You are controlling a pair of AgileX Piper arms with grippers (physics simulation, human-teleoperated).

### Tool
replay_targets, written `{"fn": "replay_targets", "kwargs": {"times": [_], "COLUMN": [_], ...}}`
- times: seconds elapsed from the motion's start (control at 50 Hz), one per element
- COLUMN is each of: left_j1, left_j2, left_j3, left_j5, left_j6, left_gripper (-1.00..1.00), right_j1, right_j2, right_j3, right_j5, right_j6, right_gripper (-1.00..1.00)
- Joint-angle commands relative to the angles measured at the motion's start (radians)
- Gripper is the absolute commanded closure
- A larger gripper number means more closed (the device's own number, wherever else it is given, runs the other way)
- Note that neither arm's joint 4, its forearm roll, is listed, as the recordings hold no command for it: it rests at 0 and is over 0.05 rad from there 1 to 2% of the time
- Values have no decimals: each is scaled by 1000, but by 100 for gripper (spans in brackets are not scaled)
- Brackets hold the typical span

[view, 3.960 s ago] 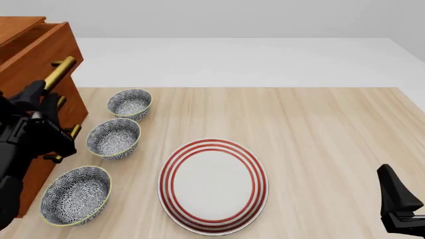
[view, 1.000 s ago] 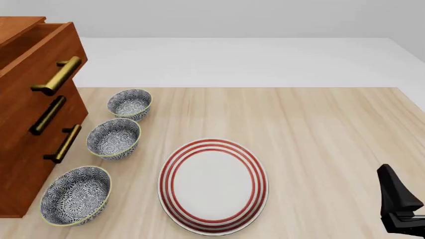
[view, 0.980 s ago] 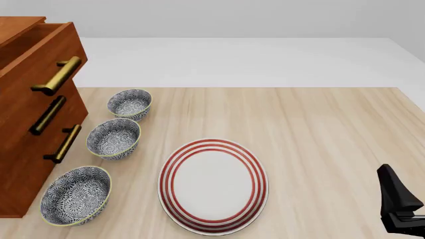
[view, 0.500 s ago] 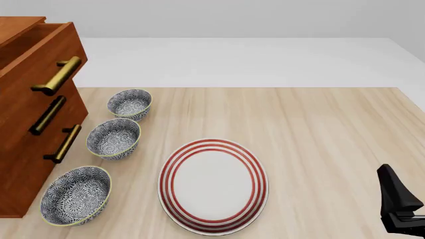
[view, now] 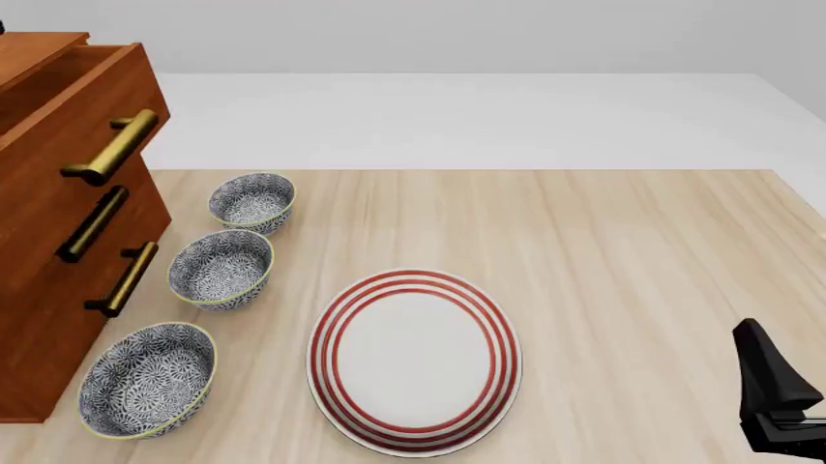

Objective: Open the top drawer of the cabinet.

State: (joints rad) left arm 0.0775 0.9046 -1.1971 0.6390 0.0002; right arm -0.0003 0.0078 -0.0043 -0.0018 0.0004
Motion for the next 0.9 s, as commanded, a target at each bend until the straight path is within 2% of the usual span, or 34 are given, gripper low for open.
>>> {"fn": "replay_targets", "kwargs": {"times": [0.02,0.26,0.9], "left_j1": [-6,1,22], "left_j2": [31,85,156], "left_j3": [17,28,63], "left_j5": [-16,-42,-98], "left_j6": [-21,-49,-33], "left_gripper": [-100,-100,-100], "right_j1": [0,0,0], "right_j2": [0,0,0], "right_j3": [0,0,0], "right_j5": [0,0,0], "right_j6": [0,0,0], "right_gripper": [-100,-100,-100]}}
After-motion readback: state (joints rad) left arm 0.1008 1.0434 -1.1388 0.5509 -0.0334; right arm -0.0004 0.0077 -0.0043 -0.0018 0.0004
